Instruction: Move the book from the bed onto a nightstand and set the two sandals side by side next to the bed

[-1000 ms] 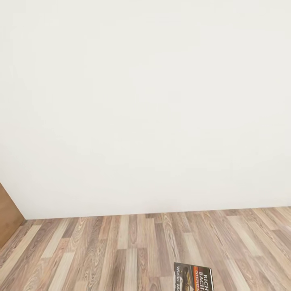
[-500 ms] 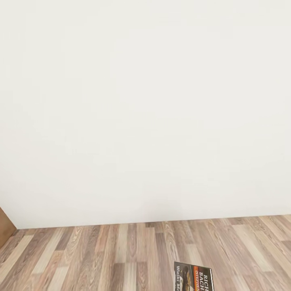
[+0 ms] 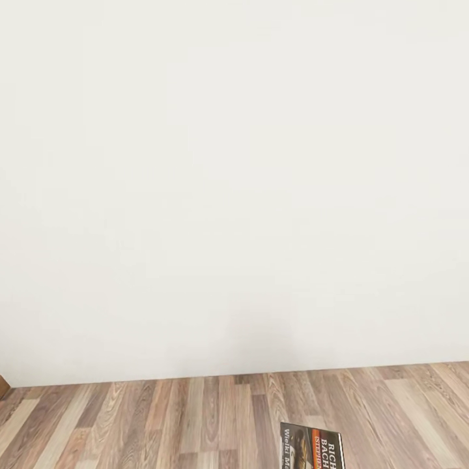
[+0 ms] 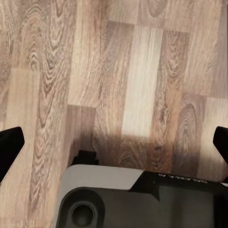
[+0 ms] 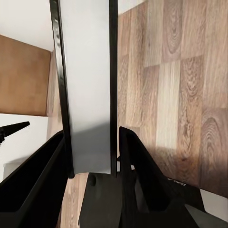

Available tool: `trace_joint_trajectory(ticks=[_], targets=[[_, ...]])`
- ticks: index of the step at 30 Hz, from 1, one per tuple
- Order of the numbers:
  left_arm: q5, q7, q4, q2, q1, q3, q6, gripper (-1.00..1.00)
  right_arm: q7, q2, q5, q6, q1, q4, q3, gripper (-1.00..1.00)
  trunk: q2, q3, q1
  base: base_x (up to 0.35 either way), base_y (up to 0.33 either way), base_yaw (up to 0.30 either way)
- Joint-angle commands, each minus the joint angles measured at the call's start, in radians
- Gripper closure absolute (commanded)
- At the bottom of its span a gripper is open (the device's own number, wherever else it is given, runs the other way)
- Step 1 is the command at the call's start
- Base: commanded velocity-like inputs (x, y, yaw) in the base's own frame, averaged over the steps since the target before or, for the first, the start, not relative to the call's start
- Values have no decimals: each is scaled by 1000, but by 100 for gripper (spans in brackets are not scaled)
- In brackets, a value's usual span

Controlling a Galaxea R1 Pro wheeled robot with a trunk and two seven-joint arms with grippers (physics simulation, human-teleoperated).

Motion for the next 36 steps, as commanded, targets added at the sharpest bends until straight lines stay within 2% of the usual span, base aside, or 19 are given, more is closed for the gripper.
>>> trace_joint_trajectory(ticks=[1, 26, 36], targets=[[9, -4, 2, 0, -1, -1, -11, -100, 4, 0, 2, 4, -1, 0, -9, 100, -1, -1, 1, 333, 0, 0], [13, -5, 2, 0, -1, -1, -40, -100, 4, 0, 2, 4, -1, 0, -8, 100, -1, -1, 1, 331, 0, -27], [13, -5, 1, 0, -1, 0, -41, -100, 4, 0, 3, 4, -1, 0, -8, 100, -1, -1, 1, 59, 0, -90]])
